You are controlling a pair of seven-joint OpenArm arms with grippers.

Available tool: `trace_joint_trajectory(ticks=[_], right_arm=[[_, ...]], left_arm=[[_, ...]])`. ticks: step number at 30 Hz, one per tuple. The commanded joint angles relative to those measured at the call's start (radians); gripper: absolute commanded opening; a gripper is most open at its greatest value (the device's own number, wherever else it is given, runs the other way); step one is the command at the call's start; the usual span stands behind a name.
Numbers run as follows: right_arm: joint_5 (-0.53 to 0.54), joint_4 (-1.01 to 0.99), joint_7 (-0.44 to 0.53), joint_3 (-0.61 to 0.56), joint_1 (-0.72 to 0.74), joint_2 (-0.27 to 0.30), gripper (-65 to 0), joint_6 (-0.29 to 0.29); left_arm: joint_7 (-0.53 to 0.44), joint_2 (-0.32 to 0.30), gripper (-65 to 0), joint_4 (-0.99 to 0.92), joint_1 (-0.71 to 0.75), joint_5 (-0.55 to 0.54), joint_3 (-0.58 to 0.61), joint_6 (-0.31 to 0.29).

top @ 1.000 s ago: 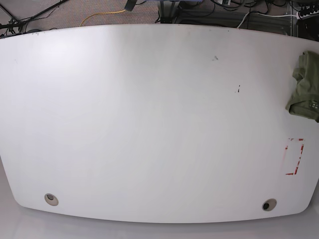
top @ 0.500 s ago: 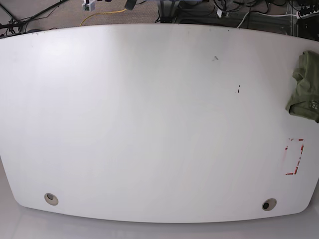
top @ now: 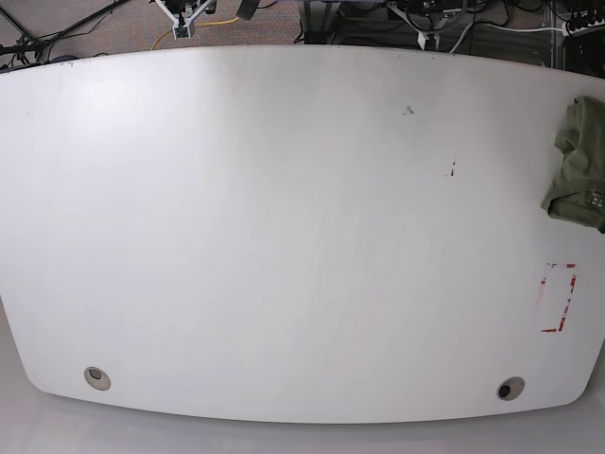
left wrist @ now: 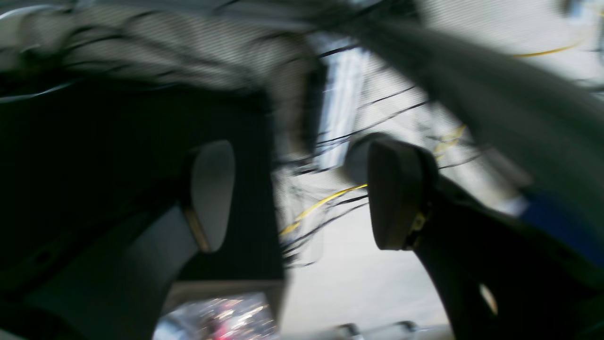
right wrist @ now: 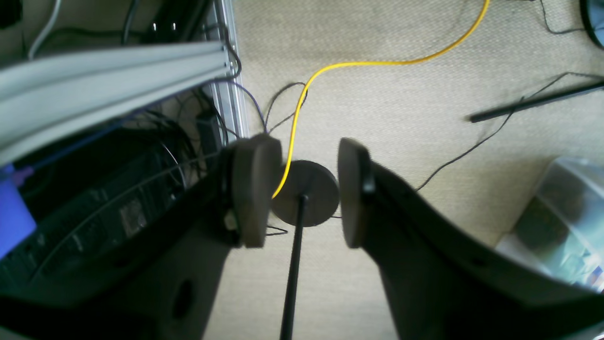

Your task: Fold the T-shirt properly

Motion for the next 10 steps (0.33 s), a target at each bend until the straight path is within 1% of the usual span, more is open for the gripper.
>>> trace_joint_trajectory(ticks=[1,3,10], right_arm=[[-0.010,0.000,-0.010,0.002,-0.005,-0.005,-41.9,-0.002],[-0.010,0.003,-0.026,0.001,-0.005,-0.015,-41.9,-0.002],[-0.010,0.001,-0.027,0.001,-0.005,-0.021,-41.9,0.000]], left_arm=[[0.002,0.002,-24.7,-0.001,0.003,0.005,0.014,-0.002],[0.002,0.005,-24.7,-0.001,0.003,0.005,0.011,0.000],[0.003,0.006,-24.6,-0.002,-0.012,0.005,0.009,0.000]])
